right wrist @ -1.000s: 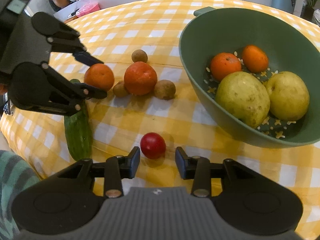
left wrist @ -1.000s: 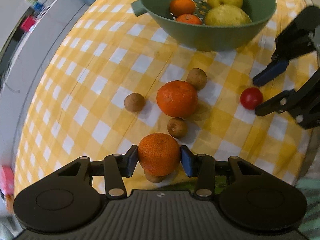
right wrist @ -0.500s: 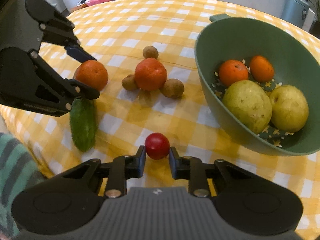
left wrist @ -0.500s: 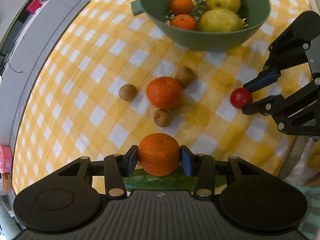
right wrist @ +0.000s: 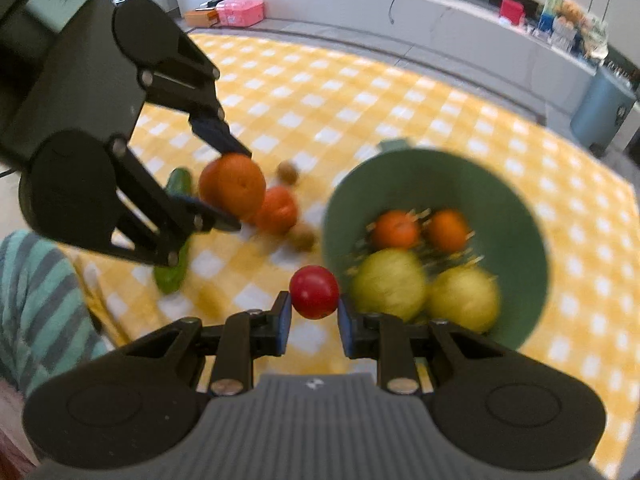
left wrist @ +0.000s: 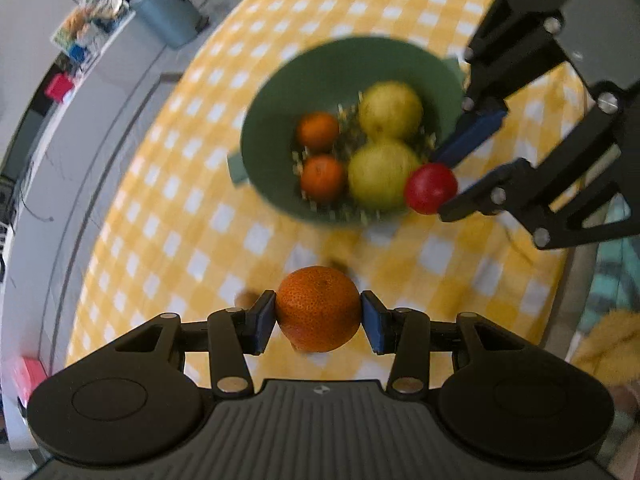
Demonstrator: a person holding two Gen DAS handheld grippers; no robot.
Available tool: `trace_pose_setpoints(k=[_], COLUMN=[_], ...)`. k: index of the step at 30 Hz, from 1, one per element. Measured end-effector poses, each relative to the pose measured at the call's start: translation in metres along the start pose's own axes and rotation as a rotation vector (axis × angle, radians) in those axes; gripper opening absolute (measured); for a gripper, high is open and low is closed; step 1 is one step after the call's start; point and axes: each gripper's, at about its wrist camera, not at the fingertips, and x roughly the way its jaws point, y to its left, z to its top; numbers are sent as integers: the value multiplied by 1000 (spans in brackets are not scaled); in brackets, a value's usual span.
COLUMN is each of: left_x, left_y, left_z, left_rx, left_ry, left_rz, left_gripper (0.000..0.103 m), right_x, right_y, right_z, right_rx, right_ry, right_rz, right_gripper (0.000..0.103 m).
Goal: Organize fruits
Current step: 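Carry the tomato and mandarin over the green colander with both tools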
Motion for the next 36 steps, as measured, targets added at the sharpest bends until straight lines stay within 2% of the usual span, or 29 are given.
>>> trace_pose_setpoints(k=[5,12,20,26,32,36], left_x=[5,33,52,63,66,70], left_y=[3,6,11,10,3,0], left_z=[28,55,67,65,65,65], left_rx=[17,53,37,35,72,87], left_ry=[-37,-24,-8,16,17,25], left_rz=[15,44,56,52,53,41], left_gripper=[51,51,51,51,51,51], right_x=[5,31,50,65,76,79], right_y=[-30,-63,-87,-92,-97,-95], right_z=[10,18,28,29,25,26], right_rx=[-24,-64,-66,-75,-54,-62], right_ry=[29,71,81,96,96,89], right_rz=[-45,-84,-66,-12,41,45], right_gripper=[21,21,21,21,21,22])
